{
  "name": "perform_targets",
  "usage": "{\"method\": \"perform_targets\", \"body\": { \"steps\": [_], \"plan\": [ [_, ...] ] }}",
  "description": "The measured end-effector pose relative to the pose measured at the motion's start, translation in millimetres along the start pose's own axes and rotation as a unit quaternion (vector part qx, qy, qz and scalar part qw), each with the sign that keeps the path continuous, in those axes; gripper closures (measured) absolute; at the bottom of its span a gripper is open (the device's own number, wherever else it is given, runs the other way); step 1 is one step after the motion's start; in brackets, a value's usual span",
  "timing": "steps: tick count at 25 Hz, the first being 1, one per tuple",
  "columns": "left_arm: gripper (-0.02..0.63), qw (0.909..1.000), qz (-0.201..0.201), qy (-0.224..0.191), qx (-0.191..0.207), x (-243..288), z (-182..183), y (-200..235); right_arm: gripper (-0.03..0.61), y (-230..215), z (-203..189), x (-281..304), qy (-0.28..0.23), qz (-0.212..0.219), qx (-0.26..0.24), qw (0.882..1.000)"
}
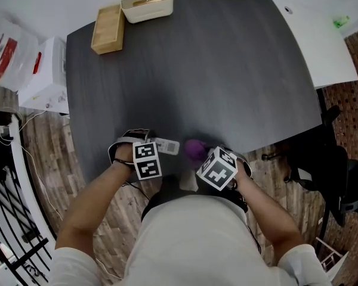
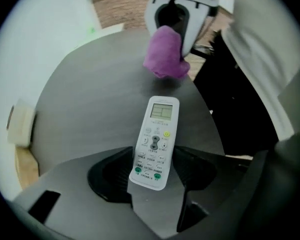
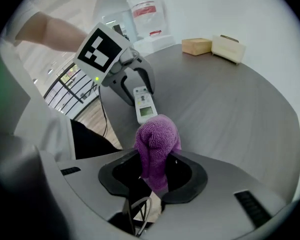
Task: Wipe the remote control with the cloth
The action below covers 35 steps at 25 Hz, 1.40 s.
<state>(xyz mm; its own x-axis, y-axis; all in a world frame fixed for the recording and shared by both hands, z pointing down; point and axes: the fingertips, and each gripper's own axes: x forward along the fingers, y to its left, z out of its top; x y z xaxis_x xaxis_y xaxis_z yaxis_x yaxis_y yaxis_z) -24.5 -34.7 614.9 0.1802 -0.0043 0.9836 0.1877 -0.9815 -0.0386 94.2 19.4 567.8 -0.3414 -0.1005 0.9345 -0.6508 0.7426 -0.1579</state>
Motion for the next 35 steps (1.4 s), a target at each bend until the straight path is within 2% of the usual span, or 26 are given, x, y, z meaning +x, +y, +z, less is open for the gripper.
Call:
{"method": "perform_targets", "body": {
  "steps": [3, 5, 9, 14, 17, 22, 24, 25, 28, 29, 31, 33, 35],
  "plan": [
    [0.359, 0.992, 0.015, -0.008, -0.125, -1, -2, -3, 0.456, 6, 33, 1, -0.024, 0.003, -0.015, 1.0],
    [0.359, 0.9845, 0.016, -0.015, -0.174, -1, 0, -10, 0.454, 18, 55, 8, -0.029, 0.015, -0.037, 0.999],
    [0.362, 0.9766, 0.033, -0.015, -0.212, -1, 3, -16, 0.454, 31, 70, 37, -0.003, 0.038, -0.071, 0.997],
    [0.367, 0.9668, 0.034, -0.024, -0.252, 1, 5, -19, 0.455, 12, 61, 36, 0.017, 0.037, -0.072, 0.997],
    [0.367, 0.9589, 0.033, -0.032, -0.28, 1, 7, -19, 0.454, -10, 56, 34, 0.031, 0.012, -0.082, 0.996],
    [0.367, 0.938, 0.024, -0.051, -0.342, 2, 6, -18, 0.454, -53, 44, 37, 0.047, -0.045, -0.089, 0.994],
    [0.367, 0.9234, 0.015, -0.066, -0.378, 1, 5, -19, 0.456, -62, 41, 34, 0.044, -0.054, -0.075, 0.995],
    [0.367, 0.9126, 0.006, -0.078, -0.401, 0, 5, -20, 0.456, -64, 41, 32, 0.038, -0.053, -0.064, 0.996],
    [0.367, 0.8715, -0.02, -0.114, -0.476, -4, 8, -23, 0.455, -66, 38, 22, 0.014, -0.051, -0.029, 0.998],
    [0.367, 0.8612, -0.02, -0.119, -0.494, -5, 6, -23, 0.456, -65, 36, 20, 0.004, -0.05, -0.015, 0.999],
    [0.367, 0.846, -0.014, -0.125, -0.518, -9, 1, -21, 0.456, -62, 31, 15, -0.012, -0.045, 0.015, 0.999],
    [0.367, 0.8278, -0.032, -0.153, -0.539, -10, 12, -24, 0.455, -56, 25, 11, -0.02, -0.035, 0.036, 0.999],
    [0.367, 0.8158, -0.048, -0.175, -0.549, -11, 25, -27, 0.454, -49, 17, 9, -0.025, -0.02, 0.049, 0.998]
  ]
}}
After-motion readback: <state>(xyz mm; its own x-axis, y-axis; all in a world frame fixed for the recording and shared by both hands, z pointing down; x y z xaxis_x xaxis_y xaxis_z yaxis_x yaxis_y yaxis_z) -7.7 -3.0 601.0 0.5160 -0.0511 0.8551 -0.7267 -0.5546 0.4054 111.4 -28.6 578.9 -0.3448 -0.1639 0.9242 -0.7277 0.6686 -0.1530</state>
